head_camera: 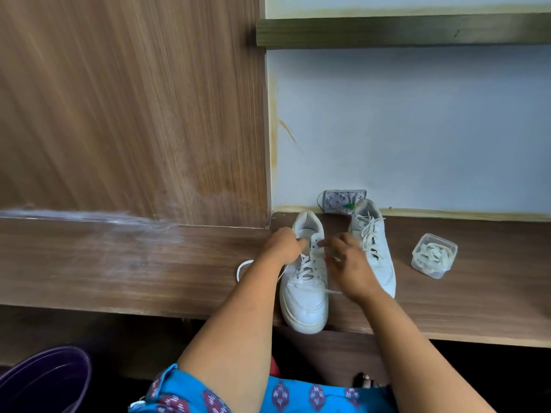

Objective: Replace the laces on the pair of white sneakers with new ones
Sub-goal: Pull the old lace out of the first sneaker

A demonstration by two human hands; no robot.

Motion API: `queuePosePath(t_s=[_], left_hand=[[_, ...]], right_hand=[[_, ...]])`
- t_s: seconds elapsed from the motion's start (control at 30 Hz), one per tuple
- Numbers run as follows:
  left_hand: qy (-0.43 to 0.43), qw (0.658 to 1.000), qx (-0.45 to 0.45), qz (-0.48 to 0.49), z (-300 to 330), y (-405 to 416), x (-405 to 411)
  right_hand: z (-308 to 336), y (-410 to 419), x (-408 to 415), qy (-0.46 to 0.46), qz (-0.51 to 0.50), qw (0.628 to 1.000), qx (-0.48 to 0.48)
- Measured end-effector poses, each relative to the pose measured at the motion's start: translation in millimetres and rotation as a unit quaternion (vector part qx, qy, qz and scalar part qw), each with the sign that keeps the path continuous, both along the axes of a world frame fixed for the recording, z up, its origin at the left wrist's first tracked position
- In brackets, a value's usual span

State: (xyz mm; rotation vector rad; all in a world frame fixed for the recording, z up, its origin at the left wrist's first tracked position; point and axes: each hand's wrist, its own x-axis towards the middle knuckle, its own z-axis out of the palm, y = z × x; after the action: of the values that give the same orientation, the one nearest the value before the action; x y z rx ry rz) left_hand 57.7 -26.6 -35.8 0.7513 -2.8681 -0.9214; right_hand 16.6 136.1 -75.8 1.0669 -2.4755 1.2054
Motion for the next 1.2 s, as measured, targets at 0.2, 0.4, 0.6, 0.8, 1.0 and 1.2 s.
queuePosePath(t_s=[0.2, 0.4, 0.6, 0.8, 1.0, 1.2], left_hand=[[0.047, 0.992, 0.115, 0.017, -14, -22, 3], [0.042, 0.983, 0.176, -0.011, -18, -31, 1], [0.049, 0.981, 0.187, -0.032, -18, -26, -3], [0.051, 0.993, 0.103, -0.032, -16, -21, 1], [0.051, 0.996, 0.065, -0.034, -13, -18, 3], [0.050, 0.995, 0.072, -0.037, -12, -16, 3]], right_hand=[[-13, -48, -4, -0.010, 0.001, 0.993, 0.117], [13, -30, -15, -0.525, 0.004, 0.789, -0.321], [25, -2, -18, -0.583, 0.015, 0.532, -0.613], [9, -21, -3, -0.135, -0.033, 0.990, -0.039], [1, -26, 2, 0.018, -0.021, 0.996, 0.082], [11, -22, 0, -0.190, -0.047, 0.949, -0.248]])
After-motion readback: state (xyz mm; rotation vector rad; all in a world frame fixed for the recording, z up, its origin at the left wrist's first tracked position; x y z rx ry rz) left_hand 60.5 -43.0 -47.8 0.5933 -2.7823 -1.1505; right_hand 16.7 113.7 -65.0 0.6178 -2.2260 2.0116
